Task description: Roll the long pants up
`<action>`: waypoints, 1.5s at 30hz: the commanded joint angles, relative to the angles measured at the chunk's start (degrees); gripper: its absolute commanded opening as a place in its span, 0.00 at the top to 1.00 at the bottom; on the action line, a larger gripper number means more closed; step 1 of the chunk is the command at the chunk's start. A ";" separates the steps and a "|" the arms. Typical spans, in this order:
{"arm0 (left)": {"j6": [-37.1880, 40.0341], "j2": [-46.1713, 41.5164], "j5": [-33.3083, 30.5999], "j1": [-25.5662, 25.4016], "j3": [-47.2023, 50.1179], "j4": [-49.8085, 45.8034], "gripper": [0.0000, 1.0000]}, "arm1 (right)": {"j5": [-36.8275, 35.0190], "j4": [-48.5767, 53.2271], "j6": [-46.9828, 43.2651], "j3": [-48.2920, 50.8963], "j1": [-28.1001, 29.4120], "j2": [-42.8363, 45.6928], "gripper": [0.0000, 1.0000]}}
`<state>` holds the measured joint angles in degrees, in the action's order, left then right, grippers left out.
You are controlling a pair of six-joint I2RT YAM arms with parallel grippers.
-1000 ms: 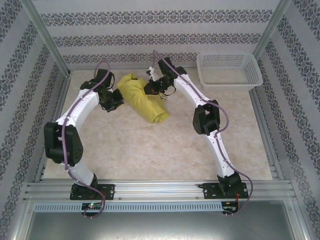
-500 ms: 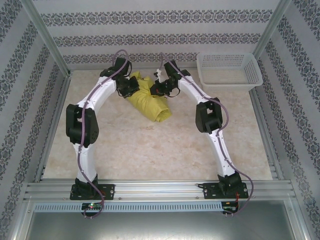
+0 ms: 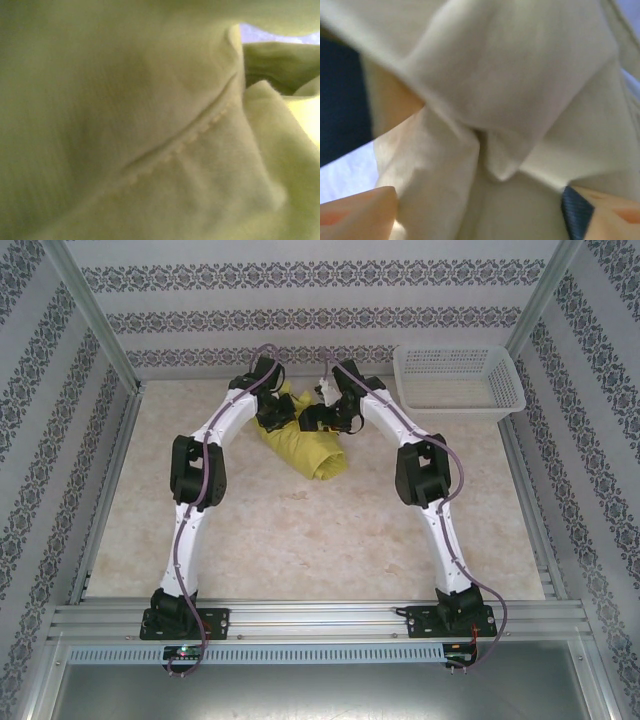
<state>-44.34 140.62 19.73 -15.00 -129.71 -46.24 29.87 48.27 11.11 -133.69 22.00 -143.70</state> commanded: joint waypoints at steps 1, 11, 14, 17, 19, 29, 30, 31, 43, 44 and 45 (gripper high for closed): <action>0.81 2.45 0.31 -0.41 -2.26 -3.34 1.00 | -12.30 3.69 -4.07 3.51 2.78 9.16 0.07; 0.62 2.78 0.84 -0.44 -1.69 -3.12 1.00 | -44.99 0.35 -14.56 12.00 21.89 18.91 0.02; 0.79 2.52 0.92 -0.39 -1.67 -3.39 1.00 | -54.64 0.68 -19.06 10.30 26.25 14.86 0.02; 1.34 1.91 0.53 -0.39 -1.31 -3.72 1.00 | -59.23 1.97 -20.68 8.16 28.30 10.84 0.02; 1.69 1.60 0.21 -0.42 -1.16 -3.94 1.00 | -61.23 0.09 -21.42 9.61 28.96 10.03 0.02; 1.38 1.00 1.28 -0.44 -1.16 -3.57 1.00 | -66.04 -9.74 -25.76 17.32 28.99 6.37 0.02; 1.27 0.91 1.38 -0.38 -1.16 -3.55 1.00 | -66.25 -10.09 -26.03 17.28 28.61 5.80 0.02; 1.30 0.80 1.46 -0.44 -1.12 -3.62 1.00 | -66.30 -10.37 -26.03 17.31 28.24 5.26 0.02; 1.60 -0.59 1.80 -0.39 -1.02 -4.47 1.00 | -71.11 -16.82 -35.52 13.19 24.32 -1.16 0.02; 1.75 -0.85 1.86 -0.42 -0.88 -4.58 1.00 | -71.84 -18.38 -37.02 12.98 23.64 -1.51 0.02; 1.66 -1.10 1.83 -0.38 -0.61 -4.79 1.00 | -71.61 -18.86 -37.68 12.49 22.99 -1.86 0.02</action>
<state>-43.68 141.12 20.78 -14.28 -130.85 -47.68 -38.50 34.26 -21.34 -119.94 48.25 -142.41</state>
